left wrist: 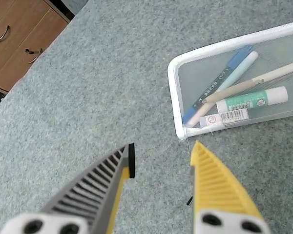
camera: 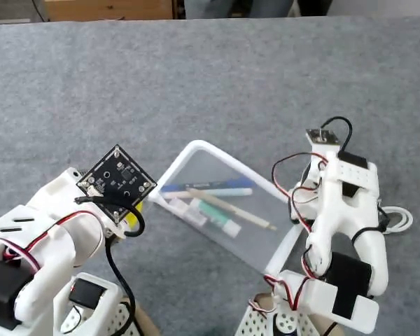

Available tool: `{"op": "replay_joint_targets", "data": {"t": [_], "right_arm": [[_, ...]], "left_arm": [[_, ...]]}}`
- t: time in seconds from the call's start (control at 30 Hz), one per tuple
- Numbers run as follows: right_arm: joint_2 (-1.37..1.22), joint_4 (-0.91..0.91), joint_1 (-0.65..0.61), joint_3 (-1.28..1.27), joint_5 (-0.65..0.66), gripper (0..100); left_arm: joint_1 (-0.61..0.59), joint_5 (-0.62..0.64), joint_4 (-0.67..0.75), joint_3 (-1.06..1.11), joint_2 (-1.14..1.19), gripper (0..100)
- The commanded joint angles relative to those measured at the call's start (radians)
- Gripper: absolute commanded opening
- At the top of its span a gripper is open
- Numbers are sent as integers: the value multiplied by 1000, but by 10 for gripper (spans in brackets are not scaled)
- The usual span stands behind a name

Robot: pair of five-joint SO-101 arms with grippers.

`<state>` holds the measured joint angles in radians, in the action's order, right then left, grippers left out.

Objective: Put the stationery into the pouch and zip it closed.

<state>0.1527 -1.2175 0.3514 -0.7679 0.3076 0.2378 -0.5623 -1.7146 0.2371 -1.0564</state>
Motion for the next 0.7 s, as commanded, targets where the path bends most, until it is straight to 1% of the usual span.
{"op": "replay_joint_targets", "data": {"t": [0.0,0.1,0.27,0.33,0.5,0.57,0.67], "right_arm": [[25,11,25,-12,15,89],[25,11,71,-12,21,89],[27,6,190,-12,104,90],[27,6,209,-16,123,90],[25,9,209,-16,120,90],[19,12,213,-18,120,126],[-48,32,206,-16,126,271]], "left_arm": [[-5,12,-6,-30,5,210],[-5,12,-6,-30,6,210],[-5,12,-6,-30,6,210],[-5,12,-6,-30,6,210],[-4,14,-6,-33,8,210],[-4,14,-8,-35,8,210],[-4,14,-8,-36,6,210]]}}
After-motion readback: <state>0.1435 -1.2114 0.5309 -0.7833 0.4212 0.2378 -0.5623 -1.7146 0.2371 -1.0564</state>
